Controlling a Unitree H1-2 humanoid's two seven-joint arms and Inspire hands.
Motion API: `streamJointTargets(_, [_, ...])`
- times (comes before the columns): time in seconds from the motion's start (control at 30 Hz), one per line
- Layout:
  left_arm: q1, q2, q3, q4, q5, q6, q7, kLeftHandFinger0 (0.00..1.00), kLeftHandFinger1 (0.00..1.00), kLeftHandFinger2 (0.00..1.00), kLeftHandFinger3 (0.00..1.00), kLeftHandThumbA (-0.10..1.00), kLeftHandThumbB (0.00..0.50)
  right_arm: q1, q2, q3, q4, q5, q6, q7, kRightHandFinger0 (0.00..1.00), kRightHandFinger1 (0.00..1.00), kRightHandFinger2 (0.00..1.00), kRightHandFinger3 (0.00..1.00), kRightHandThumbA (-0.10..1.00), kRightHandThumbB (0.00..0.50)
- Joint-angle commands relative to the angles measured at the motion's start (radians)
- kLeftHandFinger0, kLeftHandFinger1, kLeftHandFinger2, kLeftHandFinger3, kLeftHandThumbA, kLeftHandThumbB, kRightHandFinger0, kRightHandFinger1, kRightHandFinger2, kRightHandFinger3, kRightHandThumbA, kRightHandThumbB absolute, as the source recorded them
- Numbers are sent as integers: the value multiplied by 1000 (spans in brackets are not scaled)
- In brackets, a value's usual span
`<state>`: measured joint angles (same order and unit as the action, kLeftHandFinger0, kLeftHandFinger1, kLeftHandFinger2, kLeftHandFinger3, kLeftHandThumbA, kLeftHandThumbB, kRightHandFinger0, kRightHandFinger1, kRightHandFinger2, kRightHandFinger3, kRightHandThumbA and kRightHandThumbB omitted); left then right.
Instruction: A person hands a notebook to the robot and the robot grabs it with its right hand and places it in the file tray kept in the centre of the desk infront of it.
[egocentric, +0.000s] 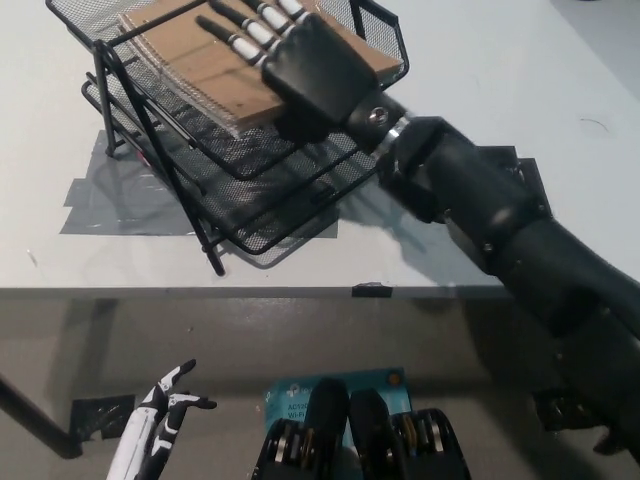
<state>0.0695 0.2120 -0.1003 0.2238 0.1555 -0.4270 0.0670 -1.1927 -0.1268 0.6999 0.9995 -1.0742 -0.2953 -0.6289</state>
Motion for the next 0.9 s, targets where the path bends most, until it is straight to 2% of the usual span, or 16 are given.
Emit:
streamJointTargets(0.0, [-32, 19, 27, -28, -23, -40, -19, 886, 692, 566, 899, 975, 319, -452, -658, -37, -1023, 1239, 765, 1686, 1000, 1000, 1000, 1000, 647, 500])
streamJointTargets(0.07, [-39, 20, 30, -25, -33, -39, -21, 875, 681, 561, 901, 958, 304, -495, -727, -7, -1043, 1333, 765, 1699, 1000, 1000, 1000, 1000, 582, 500])
streamJointTargets(0.17, [-52, 23, 35, -25, -45, -31, -26, 872, 667, 557, 906, 949, 297, -550, -797, 18, -1058, 1432, 765, 1698, 1000, 1000, 1000, 1000, 552, 500])
streamJointTargets(0.2, [-53, 24, 36, -26, -44, -28, -25, 869, 663, 554, 902, 951, 292, -569, -824, 24, -1065, 1466, 765, 1686, 1000, 1000, 1000, 1000, 578, 500])
streamJointTargets(0.23, [-54, 25, 37, -26, -43, -26, -24, 869, 662, 552, 900, 952, 292, -586, -847, 26, -1077, 1493, 765, 1670, 1000, 1000, 1000, 1000, 646, 500])
streamJointTargets(0.27, [-55, 26, 38, -26, -42, -24, -23, 869, 661, 552, 899, 953, 293, -596, -862, 25, -1085, 1509, 765, 1660, 1000, 1000, 1000, 1000, 668, 500])
streamJointTargets(0.3, [-56, 27, 39, -23, -42, -24, -23, 853, 650, 547, 890, 951, 297, -603, -883, -7, -1109, 1519, 765, 1660, 1000, 1000, 1000, 1000, 978, 487])
streamJointTargets(0.33, [-57, 26, 40, -22, -43, -24, -22, 849, 648, 546, 889, 950, 297, -605, -890, -15, -1114, 1528, 765, 1659, 1000, 1000, 1000, 1000, 1000, 481])
streamJointTargets(0.4, [-58, 25, 40, -21, -48, -24, -24, 831, 644, 548, 890, 940, 299, -606, -913, -16, -1121, 1588, 765, 1623, 1000, 1000, 1000, 1000, 1000, 499])
streamJointTargets(0.57, [-66, 21, 40, -25, -52, -12, -24, 836, 648, 548, 875, 913, 311, -584, -947, -37, -1146, 1679, 765, 1564, 1000, 1000, 1000, 1000, 1000, 496])
streamJointTargets(0.63, [-69, 22, 41, -31, -54, -3, -26, 848, 656, 551, 869, 911, 317, -581, -952, -46, -1138, 1666, 765, 1595, 1000, 1000, 1000, 1000, 1000, 490])
streamJointTargets(0.73, [-72, 20, 42, -38, -61, 9, -29, 857, 658, 558, 873, 898, 326, -596, -955, -61, -1144, 1548, 765, 1699, 1000, 1000, 1000, 1000, 1000, 500])
streamJointTargets(0.8, [-76, 21, 42, -38, -56, 5, -27, 842, 655, 557, 872, 906, 327, -621, -966, -45, -1149, 1519, 765, 1731, 1000, 1000, 1000, 1000, 763, 500])
streamJointTargets(0.87, [-81, 23, 43, -37, -59, 6, -29, 847, 660, 557, 869, 903, 342, -625, -975, -49, -1143, 1532, 765, 1746, 1000, 1000, 1000, 1000, 697, 500])
